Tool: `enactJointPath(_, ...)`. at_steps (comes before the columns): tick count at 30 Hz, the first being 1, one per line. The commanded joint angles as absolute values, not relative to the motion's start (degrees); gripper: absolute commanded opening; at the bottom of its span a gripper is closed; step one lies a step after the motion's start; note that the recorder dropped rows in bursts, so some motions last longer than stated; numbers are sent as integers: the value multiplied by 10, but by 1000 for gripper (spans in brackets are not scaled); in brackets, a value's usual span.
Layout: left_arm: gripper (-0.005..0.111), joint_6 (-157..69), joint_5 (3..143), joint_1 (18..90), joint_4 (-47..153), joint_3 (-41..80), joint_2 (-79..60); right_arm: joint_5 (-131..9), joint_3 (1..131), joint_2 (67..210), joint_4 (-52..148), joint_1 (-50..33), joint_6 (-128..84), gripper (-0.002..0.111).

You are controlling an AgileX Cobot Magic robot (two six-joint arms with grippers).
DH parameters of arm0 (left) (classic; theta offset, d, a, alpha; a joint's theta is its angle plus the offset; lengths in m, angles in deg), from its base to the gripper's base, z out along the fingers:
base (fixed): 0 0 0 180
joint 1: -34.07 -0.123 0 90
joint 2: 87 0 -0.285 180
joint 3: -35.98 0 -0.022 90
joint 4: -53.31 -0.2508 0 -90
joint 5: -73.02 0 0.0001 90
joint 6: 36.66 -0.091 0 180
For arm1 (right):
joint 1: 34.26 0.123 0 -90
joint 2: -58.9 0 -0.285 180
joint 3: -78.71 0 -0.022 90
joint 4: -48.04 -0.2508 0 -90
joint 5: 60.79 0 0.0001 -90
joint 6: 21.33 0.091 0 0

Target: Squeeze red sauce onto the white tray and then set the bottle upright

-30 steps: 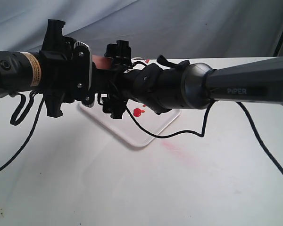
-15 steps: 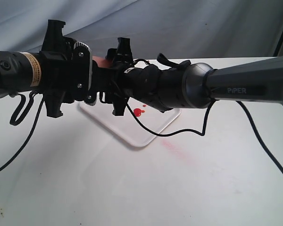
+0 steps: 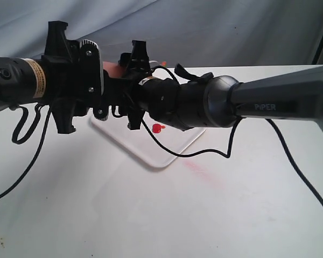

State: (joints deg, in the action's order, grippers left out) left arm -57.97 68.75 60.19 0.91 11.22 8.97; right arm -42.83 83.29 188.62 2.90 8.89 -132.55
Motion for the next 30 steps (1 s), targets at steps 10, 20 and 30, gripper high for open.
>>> enactJointPath(10,0,-495,654,604,24,75,81,-312,835,1869,-42,160,-1442,0)
enactJointPath(20,0,-455,650,603,27,73,81,-227,835,1869,-52,198,-1441,0)
enactJointPath(30,0,-454,626,603,48,73,82,-154,783,1862,-29,212,-1441,0)
